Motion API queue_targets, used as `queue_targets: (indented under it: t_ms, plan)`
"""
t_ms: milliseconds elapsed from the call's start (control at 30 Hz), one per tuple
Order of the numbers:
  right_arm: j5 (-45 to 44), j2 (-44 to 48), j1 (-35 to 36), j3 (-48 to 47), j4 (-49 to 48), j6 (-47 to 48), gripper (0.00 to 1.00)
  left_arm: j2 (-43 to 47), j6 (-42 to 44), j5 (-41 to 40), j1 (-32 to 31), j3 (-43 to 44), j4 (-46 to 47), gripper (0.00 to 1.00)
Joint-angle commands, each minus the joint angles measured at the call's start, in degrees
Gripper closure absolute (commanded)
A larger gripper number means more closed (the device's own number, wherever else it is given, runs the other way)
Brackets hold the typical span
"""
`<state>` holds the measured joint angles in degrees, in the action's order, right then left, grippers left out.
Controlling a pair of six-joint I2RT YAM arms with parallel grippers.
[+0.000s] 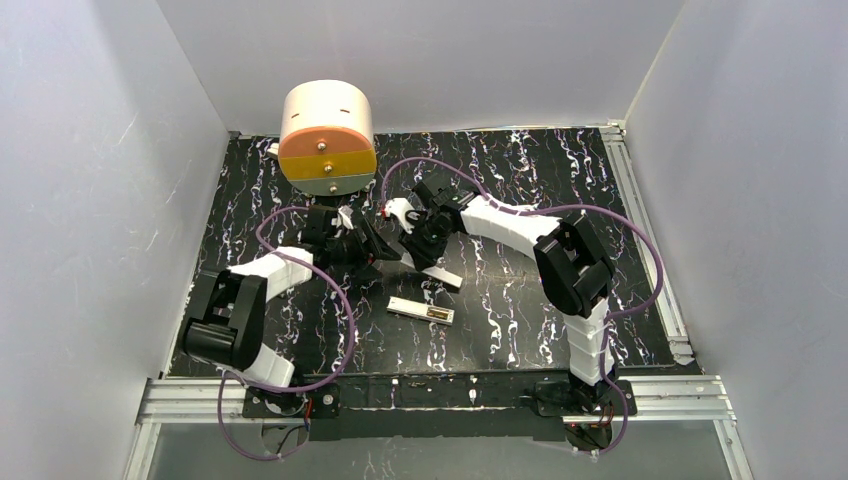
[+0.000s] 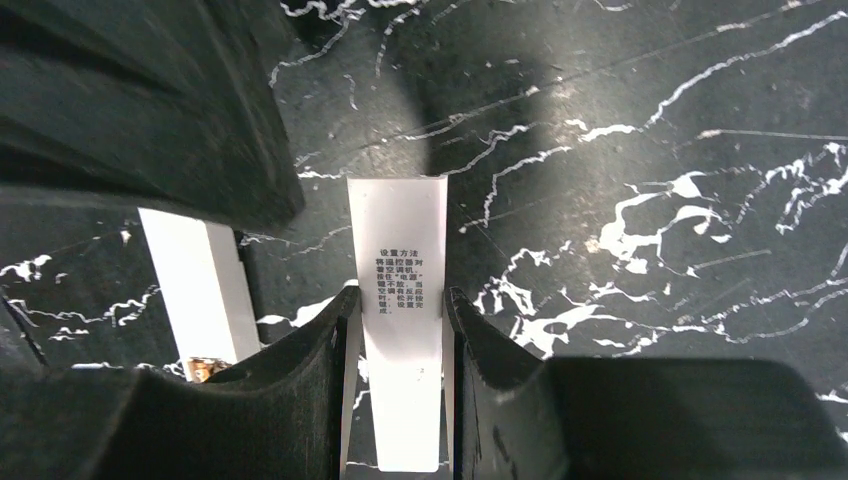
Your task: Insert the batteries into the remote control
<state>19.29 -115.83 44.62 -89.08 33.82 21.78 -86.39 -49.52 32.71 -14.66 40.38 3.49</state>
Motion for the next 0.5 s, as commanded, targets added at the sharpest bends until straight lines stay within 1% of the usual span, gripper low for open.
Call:
queue_targets:
  t_ms: [0,100,167,333,433,467]
  plan:
    - [5.5,3.1,0.0,0.7,-1.6,-0.9,0.63,-1.1,-0.3,3.7,-1.0,2.0,2.0,0.29]
    - [7.6,3.6,0.0,1.5,-2.8,-1.6,0.63,-2.5,-2.7,5.4,-1.4,0.9,7.4,0.29]
    - [8.3,3.8,0.0,2.0,-3.4,-1.9,0.63,-3.7,-4.0,5.9,-1.7,0.0,10.8,0.33]
    - [9.2,4.0,0.0,2.3,-4.0,-2.6,0.63,-4.9,-4.6,7.0,-2.1,-1.6,14.7,0.52]
    - [10.2,4.2,0.0,2.3,-4.5,-2.9,0.63,-4.9,-4.3,7.4,-2.2,-2.3,15.2,0.59]
    - [10.4,4.1,0.1,2.3,-4.5,-2.9,0.63,-5.0,-4.4,7.7,-2.2,-2.5,15.5,0.63]
